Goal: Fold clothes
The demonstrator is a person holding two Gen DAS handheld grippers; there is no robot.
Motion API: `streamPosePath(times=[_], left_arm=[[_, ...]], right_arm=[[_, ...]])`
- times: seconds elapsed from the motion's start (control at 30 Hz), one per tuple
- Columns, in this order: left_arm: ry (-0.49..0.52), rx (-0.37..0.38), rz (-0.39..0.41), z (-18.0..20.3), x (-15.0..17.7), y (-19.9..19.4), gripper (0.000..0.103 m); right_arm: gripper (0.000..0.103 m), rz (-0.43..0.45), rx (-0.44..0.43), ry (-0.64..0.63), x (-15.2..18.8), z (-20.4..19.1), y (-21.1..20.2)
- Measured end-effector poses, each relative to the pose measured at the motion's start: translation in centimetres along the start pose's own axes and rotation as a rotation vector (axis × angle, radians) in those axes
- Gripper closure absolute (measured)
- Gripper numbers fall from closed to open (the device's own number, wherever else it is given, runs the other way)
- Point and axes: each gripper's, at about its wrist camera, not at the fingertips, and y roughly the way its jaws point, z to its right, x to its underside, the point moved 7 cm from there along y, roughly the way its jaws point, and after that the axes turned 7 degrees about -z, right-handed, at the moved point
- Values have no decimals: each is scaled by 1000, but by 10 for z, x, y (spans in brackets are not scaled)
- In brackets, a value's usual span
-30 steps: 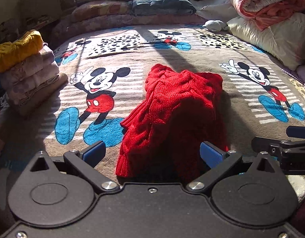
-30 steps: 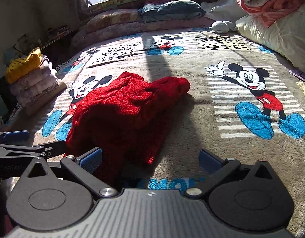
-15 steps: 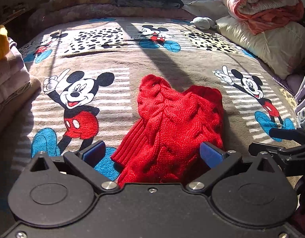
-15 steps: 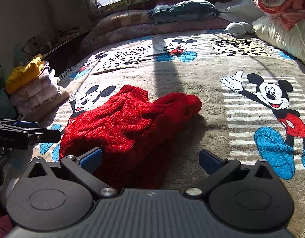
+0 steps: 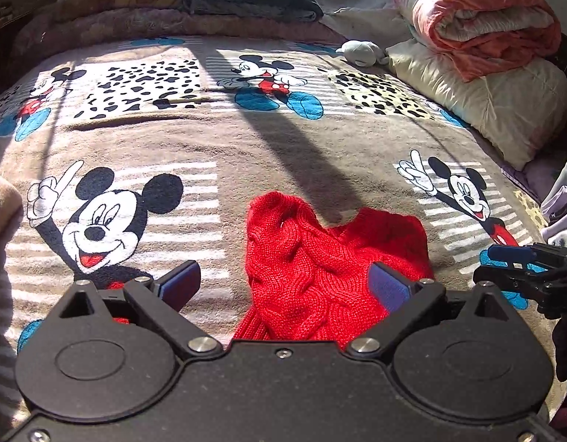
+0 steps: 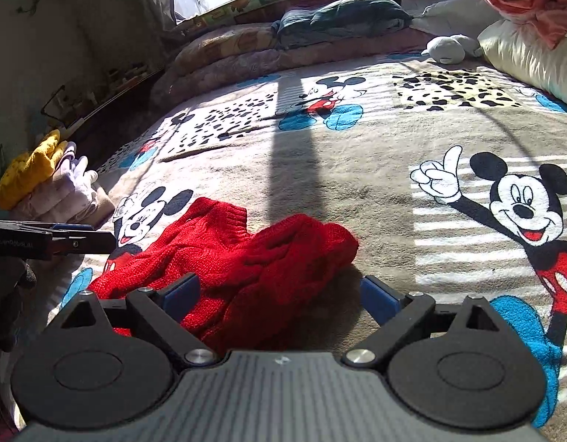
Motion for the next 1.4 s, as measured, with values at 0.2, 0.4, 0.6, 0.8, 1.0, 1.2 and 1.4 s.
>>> streamPosePath(times=[0.2,0.4,0.6,0.8,1.0,1.2,1.4], left_arm=[[26,29,-50,-5,-20,30,29],[46,22,-85,-11,-33,59,35],[42,46,-123,-16,-44,81,41],[78,64,-170,-13,-50,100,41],[112,74,-213,-6,-50,117,51],[144,73,-208,1,-49,107,83],[161,72,-154,6,-58,71,87]], right_arm=[[27,-14,-13,-71,-22,8,25],[29,-33,-30,-82,-37,18,50],[29,-74,-58,-83,-45,27,74],[28,-134,-109,-51,-46,38,97],[44,-179,-142,-44,-39,40,109],[75,-170,-133,-85,-40,34,98],[82,-135,-149,-106,-51,18,72]])
